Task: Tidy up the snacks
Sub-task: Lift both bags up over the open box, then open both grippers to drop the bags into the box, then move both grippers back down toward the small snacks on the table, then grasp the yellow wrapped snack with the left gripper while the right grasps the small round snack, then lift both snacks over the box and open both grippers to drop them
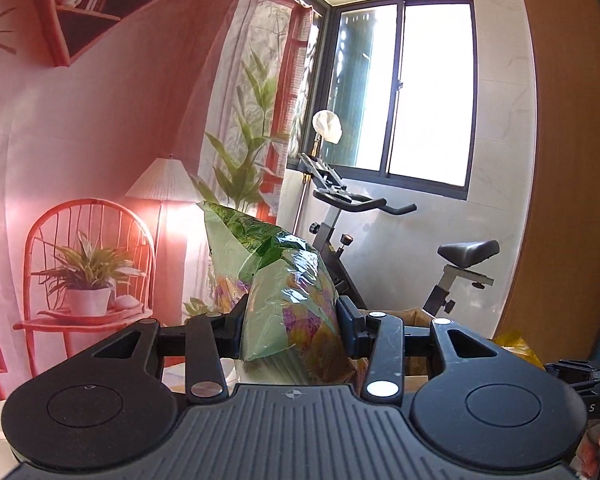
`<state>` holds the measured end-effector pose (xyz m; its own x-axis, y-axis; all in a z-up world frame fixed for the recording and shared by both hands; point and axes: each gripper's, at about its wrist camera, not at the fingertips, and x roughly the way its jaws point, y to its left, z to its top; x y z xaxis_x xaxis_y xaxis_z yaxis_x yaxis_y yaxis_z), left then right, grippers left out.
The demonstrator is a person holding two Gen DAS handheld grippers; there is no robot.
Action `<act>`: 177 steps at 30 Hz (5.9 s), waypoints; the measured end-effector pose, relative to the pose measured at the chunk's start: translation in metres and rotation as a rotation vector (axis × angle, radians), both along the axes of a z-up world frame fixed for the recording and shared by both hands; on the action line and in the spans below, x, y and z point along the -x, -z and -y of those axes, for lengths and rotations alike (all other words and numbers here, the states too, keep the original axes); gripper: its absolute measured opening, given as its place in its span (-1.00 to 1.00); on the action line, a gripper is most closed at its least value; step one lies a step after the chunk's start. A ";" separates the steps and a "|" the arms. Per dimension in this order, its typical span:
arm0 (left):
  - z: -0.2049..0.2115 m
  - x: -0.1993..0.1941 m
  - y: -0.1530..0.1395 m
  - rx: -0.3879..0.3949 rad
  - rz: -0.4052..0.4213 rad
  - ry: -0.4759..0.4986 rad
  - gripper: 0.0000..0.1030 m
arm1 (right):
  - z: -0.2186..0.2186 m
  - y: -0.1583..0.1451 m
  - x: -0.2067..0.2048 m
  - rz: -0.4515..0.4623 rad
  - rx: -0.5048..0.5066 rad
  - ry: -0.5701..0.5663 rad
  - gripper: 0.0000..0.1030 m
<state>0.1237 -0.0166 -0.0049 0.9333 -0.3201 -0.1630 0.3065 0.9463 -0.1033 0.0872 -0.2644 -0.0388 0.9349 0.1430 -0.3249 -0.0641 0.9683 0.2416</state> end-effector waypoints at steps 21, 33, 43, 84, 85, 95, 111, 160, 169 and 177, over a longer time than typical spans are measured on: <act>0.069 -0.073 -0.018 -0.079 0.013 0.088 -0.11 | 0.041 -0.041 -0.050 0.054 0.100 0.034 0.35; 0.106 -0.135 0.002 -0.226 -0.026 0.084 -0.11 | 0.049 -0.031 -0.123 0.047 0.158 0.085 0.35; 0.120 -0.173 0.058 -0.370 -0.199 0.065 -0.03 | 0.042 0.021 -0.165 -0.104 0.126 0.107 0.38; 0.014 -0.053 0.151 -0.018 -0.396 -0.131 0.36 | 0.087 0.188 -0.001 -0.240 0.029 0.141 -0.35; 0.015 -0.053 0.153 -0.025 -0.398 -0.126 0.36 | 0.089 0.193 -0.001 -0.255 0.013 0.141 -0.35; 0.019 -0.047 0.176 -0.053 -0.467 -0.145 0.32 | 0.082 0.219 -0.008 -0.328 0.068 0.164 -0.35; 0.039 -0.049 0.216 -0.096 -0.640 -0.068 0.35 | 0.075 0.217 0.003 -0.292 0.073 0.144 -0.64; 0.027 -0.026 0.190 -0.131 -0.415 -0.068 -0.69 | 0.074 0.196 0.023 -0.194 0.067 0.160 -0.64; 0.025 -0.023 0.114 -0.053 -0.221 -0.053 -0.69 | 0.073 0.105 0.029 0.034 0.084 0.162 -0.64; 0.046 -0.049 0.047 -0.053 -0.090 0.022 -0.69 | 0.074 0.027 -0.024 0.157 0.034 0.068 -0.64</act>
